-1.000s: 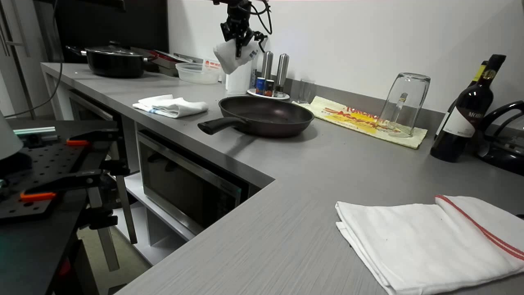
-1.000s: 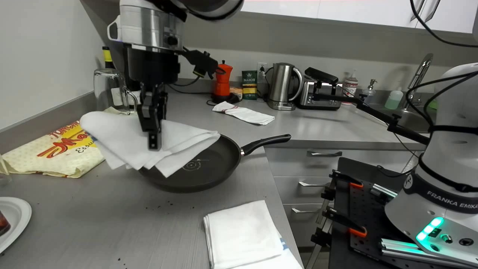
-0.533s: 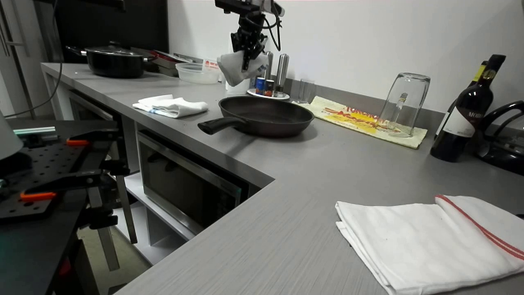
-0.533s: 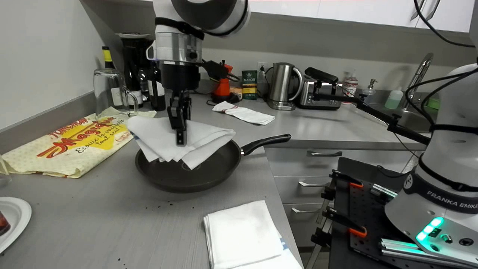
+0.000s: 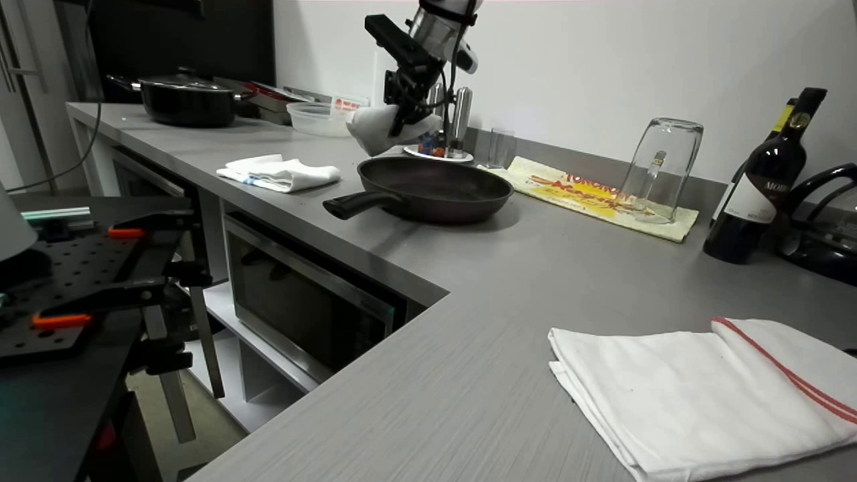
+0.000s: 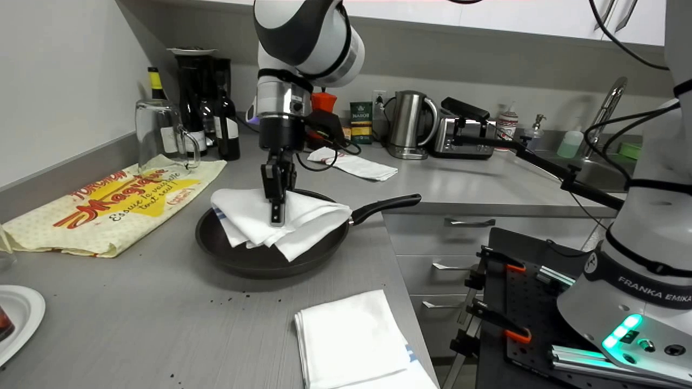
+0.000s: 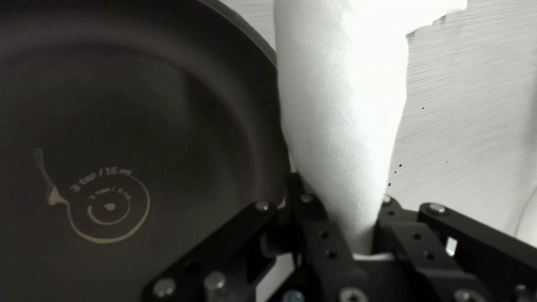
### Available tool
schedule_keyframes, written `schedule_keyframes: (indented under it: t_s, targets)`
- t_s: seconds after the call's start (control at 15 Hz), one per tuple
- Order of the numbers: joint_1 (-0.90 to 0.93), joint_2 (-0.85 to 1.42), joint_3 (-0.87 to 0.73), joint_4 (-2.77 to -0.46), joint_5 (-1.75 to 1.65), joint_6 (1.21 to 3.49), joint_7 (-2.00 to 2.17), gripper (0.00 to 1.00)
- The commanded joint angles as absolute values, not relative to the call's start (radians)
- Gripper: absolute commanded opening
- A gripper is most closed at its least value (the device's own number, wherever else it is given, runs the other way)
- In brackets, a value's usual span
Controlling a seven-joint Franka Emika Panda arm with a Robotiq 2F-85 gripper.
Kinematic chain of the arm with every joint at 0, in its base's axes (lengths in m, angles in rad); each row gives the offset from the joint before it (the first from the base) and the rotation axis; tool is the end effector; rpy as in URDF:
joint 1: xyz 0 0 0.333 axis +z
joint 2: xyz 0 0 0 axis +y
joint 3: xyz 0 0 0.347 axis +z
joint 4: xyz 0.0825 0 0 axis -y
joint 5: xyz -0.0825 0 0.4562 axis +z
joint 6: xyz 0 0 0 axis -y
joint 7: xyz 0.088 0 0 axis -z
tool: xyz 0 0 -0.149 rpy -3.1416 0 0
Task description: Pick the cloth and wipe the pan
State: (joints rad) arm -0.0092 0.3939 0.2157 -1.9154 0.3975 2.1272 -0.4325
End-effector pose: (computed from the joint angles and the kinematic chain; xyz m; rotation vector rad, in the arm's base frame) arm 0.6473 0.1654 0.2262 -2.6670 -0.5227 0.1819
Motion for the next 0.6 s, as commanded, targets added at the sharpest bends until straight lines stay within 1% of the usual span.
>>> schedule_keyframes:
  t_s: [0.0, 0.2, 0.53]
  targets:
    - [-0.045, 0.453, 0.239, -1.869, 0.514, 2.055, -0.517, 0.05]
    - [-0.054, 0.503, 0.241, -1.842, 0.550, 2.037, -0.567, 0.05]
    - [-0.045, 0.591, 0.217, -1.764, 0.493, 2.050, -0.560, 0.05]
